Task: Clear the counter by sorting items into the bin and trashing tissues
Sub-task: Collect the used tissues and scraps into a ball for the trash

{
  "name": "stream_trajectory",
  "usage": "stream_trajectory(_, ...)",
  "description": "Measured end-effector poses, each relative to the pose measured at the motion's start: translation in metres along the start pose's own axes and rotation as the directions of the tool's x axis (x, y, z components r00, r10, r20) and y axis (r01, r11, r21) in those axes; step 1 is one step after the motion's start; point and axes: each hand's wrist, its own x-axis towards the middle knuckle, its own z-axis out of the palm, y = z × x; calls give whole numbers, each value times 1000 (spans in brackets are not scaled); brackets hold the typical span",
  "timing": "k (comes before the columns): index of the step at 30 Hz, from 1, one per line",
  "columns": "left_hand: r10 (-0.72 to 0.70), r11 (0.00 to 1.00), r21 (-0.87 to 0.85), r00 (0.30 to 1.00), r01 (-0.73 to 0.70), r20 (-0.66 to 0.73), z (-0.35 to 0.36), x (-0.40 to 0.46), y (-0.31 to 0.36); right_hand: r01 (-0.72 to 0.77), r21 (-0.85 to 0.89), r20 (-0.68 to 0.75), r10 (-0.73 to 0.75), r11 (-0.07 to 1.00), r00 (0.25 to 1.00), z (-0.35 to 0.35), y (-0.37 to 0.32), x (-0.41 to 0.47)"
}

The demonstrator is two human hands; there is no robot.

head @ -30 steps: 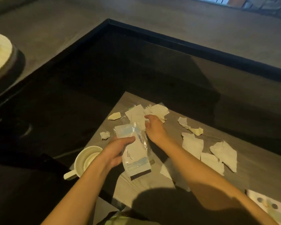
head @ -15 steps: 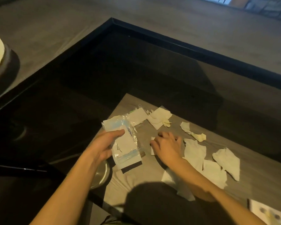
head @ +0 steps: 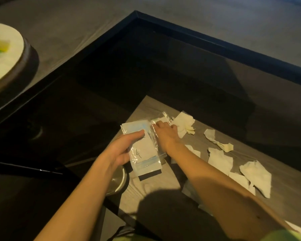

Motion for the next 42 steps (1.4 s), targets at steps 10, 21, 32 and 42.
stream_trajectory(10, 19, 998, 53, 997, -22, 74, -8, -8, 3, 45, 610, -376, 238, 791, 896, -17, 6, -52)
stream_trajectory(21, -53, 998, -10, 988, 55, 143, 20, -25, -6, 25, 1000, -27, 429, 10, 903, -87, 24, -127)
stream_trajectory(32, -155, 950, 311, 891, 16, 427, 136, -38, -55, -37, 957, -168, 657, 286, 735, -51, 77, -207)
stream_trajectory(42, -157, 870, 482, 870, -102, 468, 243, -39, -119, -52, 974, 166, 545, -219, 822, -32, 154, -303)
